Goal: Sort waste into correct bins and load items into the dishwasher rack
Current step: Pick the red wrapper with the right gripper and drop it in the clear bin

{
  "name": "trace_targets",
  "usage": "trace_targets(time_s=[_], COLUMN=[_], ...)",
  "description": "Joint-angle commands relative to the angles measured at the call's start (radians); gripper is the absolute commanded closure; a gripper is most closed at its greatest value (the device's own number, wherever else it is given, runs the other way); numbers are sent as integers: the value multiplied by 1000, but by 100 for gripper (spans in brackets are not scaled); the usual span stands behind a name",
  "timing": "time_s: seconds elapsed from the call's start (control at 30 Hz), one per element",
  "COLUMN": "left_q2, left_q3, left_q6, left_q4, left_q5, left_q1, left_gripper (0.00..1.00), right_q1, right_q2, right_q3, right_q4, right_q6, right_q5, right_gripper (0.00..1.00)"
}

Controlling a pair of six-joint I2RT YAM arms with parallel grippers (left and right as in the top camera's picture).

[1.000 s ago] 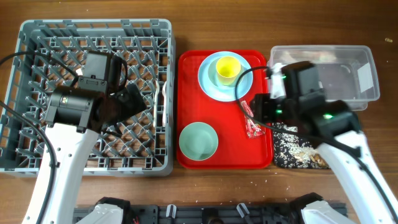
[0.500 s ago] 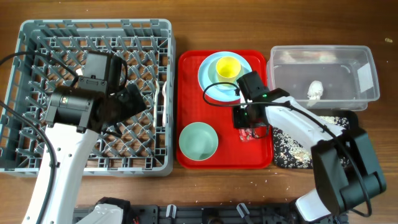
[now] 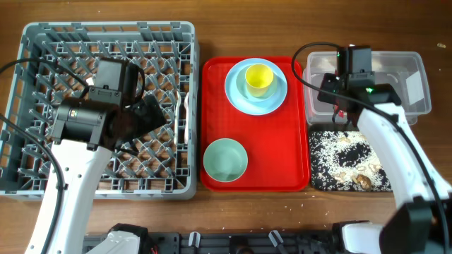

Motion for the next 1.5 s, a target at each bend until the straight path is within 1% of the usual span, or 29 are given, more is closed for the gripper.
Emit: trace_targets(time_s=[0.0, 0.03, 0.07, 0.1, 0.13, 0.17, 0.23, 0.27, 0.3, 0.33, 0.37, 0.4, 0.43, 0.53, 0.63, 0.87, 1.0, 1.17, 1.27, 1.3, 1.4, 1.47], left_q2=[1, 1, 1, 1, 1, 1, 1, 1, 1, 1, 1, 1, 1, 1, 1, 1, 1, 1, 1, 1, 1, 1], left_q3=[1, 1, 1, 1, 1, 1, 1, 1, 1, 1, 1, 1, 1, 1, 1, 1, 1, 1, 1, 1, 1, 1], left_q6=[-3, -2, -3, -2, -2, -3, -2, -3, -3, -3, -3, -3, -3, -2, -3, -3, -3, -3, -3, -3, -3, -3], left_q4=[0, 0, 0, 0, 0, 0, 0, 0, 0, 0, 0, 0, 0, 0, 0, 0, 0, 0, 0, 0, 0, 0], left_q5=[-13, -13, -13, -13, -13, -13, -13, -13, -13, -13, -13, -13, -13, -13, -13, -13, -13, -13, -13, -13, -13, -13], left_q1=[6, 6, 6, 6, 6, 6, 6, 6, 6, 6, 6, 6, 6, 6, 6, 6, 6, 6, 6, 6, 6, 6], left_gripper=[0, 0, 0, 0, 0, 0, 0, 0, 0, 0, 0, 0, 0, 0, 0, 0, 0, 0, 0, 0, 0, 0], right_q1=[-3, -3, -3, -3, 2, 5, 16, 27, 51, 78, 124, 161, 212, 317, 363, 365, 365, 365, 365, 365, 365, 365], right_q2=[119, 120, 101, 77, 29, -16, -116, -154, -176, -175, -168, -160, -143, -80, 14, 268, 331, 358, 343, 327, 234, 146], right_q3=[0, 2, 22, 47, 88, 113, 127, 126, 126, 125, 109, 93, 64, 2, -20, -20, -20, -20, -19, -19, -19, -17], right_q4=[32, 32, 15, -7, -53, -85, -121, -153, -202, -234, -246, -242, -221, -143, -66, 144, 201, 192, 100, 60, -45, -62], right_q6=[-14, -26, -39, -39, -40, -45, -95, -95, -91, -86, -80, -80, -49, 50, 77, 95, 121, 119, 121, 121, 117, 90], right_q5=[-46, -47, -48, -52, -66, -115, -339, -430, -471, -472, -472, -470, -457, -332, -326, -324, -283, -250, -369, -406, -415, -414], right_gripper=[90, 78, 56, 48, 45, 45, 47, 50, 57, 61, 82, 91, 96, 96, 96, 96, 96, 96, 95, 95, 94, 92])
